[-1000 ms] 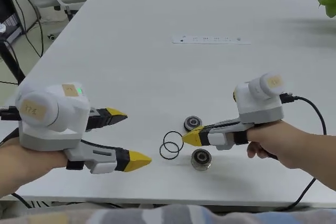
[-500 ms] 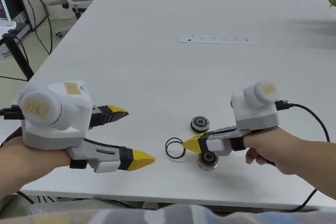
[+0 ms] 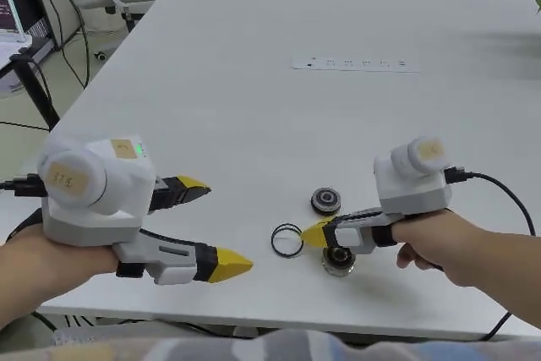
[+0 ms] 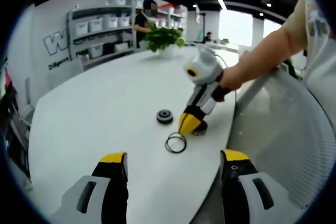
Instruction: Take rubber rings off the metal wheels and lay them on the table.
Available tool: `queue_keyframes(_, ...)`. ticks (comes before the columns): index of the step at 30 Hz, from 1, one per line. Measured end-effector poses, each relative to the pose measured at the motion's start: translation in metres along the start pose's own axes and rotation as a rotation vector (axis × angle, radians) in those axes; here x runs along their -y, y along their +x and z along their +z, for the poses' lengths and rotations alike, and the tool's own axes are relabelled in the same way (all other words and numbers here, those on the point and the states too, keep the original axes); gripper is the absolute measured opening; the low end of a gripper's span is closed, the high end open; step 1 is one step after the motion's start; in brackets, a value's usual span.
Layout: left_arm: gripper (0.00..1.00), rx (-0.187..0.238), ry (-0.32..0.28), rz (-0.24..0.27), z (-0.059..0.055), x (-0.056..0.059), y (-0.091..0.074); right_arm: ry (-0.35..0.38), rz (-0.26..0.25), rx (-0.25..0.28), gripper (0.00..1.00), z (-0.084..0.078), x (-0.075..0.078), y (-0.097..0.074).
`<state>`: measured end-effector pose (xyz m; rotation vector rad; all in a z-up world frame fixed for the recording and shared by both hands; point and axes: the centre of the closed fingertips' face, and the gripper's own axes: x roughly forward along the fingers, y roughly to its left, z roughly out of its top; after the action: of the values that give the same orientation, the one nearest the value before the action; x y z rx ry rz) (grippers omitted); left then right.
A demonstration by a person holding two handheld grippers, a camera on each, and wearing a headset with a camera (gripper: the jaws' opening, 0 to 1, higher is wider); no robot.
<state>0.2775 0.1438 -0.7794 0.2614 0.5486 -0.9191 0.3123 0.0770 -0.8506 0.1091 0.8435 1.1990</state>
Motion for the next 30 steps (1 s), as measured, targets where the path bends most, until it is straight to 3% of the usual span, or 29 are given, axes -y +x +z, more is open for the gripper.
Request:
queue_keyframes(16,0.73,0.004,0.0,0.0,0.004,0.002,0.002,-0.036,-0.035,0.006,0.08,0.002,0.01,-0.002)
queue_keyframes(30,0.77,0.023,0.003,0.024,0.015,-0.01,0.007,-0.064,-0.045,0.073,0.15,0.024,0.008,-0.029)
